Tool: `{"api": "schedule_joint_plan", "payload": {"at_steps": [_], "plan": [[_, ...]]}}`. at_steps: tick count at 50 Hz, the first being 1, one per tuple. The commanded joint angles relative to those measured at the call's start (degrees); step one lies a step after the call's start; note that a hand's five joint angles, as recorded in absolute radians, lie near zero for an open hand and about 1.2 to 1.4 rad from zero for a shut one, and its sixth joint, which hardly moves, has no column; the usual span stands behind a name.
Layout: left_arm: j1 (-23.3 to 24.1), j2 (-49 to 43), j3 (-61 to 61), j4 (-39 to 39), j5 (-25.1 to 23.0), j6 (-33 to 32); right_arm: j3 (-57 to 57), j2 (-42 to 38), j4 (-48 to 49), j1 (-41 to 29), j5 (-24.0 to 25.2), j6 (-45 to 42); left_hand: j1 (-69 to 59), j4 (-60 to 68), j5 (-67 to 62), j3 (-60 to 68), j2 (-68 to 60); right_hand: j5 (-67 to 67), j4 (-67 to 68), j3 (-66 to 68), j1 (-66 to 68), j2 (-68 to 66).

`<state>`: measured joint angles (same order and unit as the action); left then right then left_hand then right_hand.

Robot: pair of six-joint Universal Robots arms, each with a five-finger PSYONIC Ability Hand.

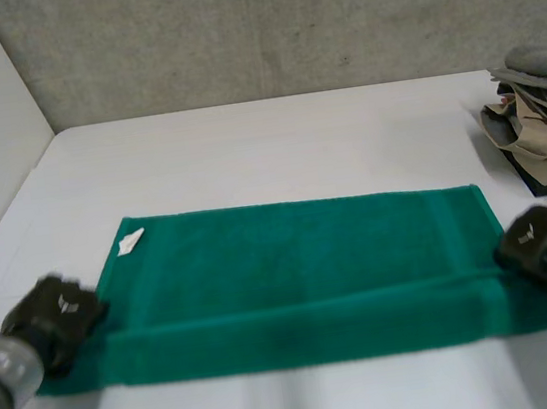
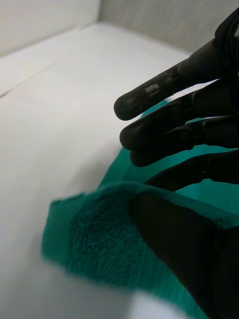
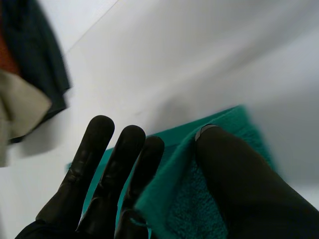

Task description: Fold the laundry.

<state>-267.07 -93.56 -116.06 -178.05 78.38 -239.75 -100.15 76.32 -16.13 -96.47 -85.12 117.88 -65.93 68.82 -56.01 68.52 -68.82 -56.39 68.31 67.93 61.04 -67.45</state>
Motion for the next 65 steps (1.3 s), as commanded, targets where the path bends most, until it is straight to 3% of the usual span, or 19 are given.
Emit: {"api": "schedule_joint_plan", "payload": {"at_steps": [1,10,16,22,25,32,41,48,55,60,65], "plan": [[8.75,-17.25,15.58,-15.39,2.03,6.40,7.86,-9.51,10.41,-4.51,-3.20,6.49,-14.07,11.18,-13.99,11.48,-11.18,-13.61,11.69,12.07,18.96,-12.55],[13.41,-33.78,34.48,-28.84,9.24,6.40,16.56,-18.74,22.19,-6.89,-8.65,6.40,-14.07,11.18,-13.99,11.48,-11.18,-13.61,11.69,12.07,18.96,-12.55],[13.94,-44.32,47.48,-29.99,9.77,5.97,23.41,-24.54,25.18,-7.85,-10.76,6.05,-14.07,11.18,-13.99,11.48,-11.18,-13.61,11.69,12.07,18.96,-12.55],[14.64,-49.43,51.99,-30.60,8.98,5.70,27.99,-29.11,26.06,-8.20,-12.17,5.96,-14.07,11.18,-13.99,11.48,-11.18,-13.61,11.69,12.07,18.96,-12.55],[15.69,-50.05,51.72,-31.13,9.16,5.61,28.78,-30.35,26.06,-9.87,-13.75,6.40,55.93,-58.82,56.01,-58.52,58.82,56.39,-58.31,-57.93,-51.04,57.45],[18.42,-48.12,48.91,-33.59,9.77,5.35,24.75,-26.23,28.96,-11.81,-15.07,9.30,55.93,-58.82,56.01,-58.52,58.82,56.39,-58.31,-57.93,-51.04,57.45],[17.81,-36.53,35.65,-33.07,9.86,6.14,11.92,-14.98,27.82,-10.84,-8.32,19.49,55.93,-58.82,56.01,-58.52,58.82,56.39,-58.31,-57.93,-51.04,57.45],[17.63,-25.38,22.30,-33.24,9.16,8.94,1.98,-3.29,21.59,-4.70,2.58,26.96,55.93,-58.82,56.01,-58.52,58.82,56.39,-58.31,-57.93,-51.04,57.45],[18.25,-21.14,16.48,-33.24,8.89,17.64,-4.52,-2.75,18.59,3.82,11.11,27.94,55.93,-58.82,56.01,-58.52,58.82,47.91,-49.83,-49.45,-42.55,48.97],[18.42,-21.57,15.51,-33.16,8.72,21.87,-5.93,-3.54,20.96,5.07,11.82,27.76,55.93,-58.82,56.01,-58.52,58.82,43.02,-44.94,-44.56,-37.66,44.08],[18.34,-21.93,15.42,-33.24,8.72,21.87,-6.81,-7.67,26.32,5.42,11.56,27.67,55.93,-58.82,56.01,-58.52,58.82,36.48,-38.39,-38.01,-31.12,37.54]]}}
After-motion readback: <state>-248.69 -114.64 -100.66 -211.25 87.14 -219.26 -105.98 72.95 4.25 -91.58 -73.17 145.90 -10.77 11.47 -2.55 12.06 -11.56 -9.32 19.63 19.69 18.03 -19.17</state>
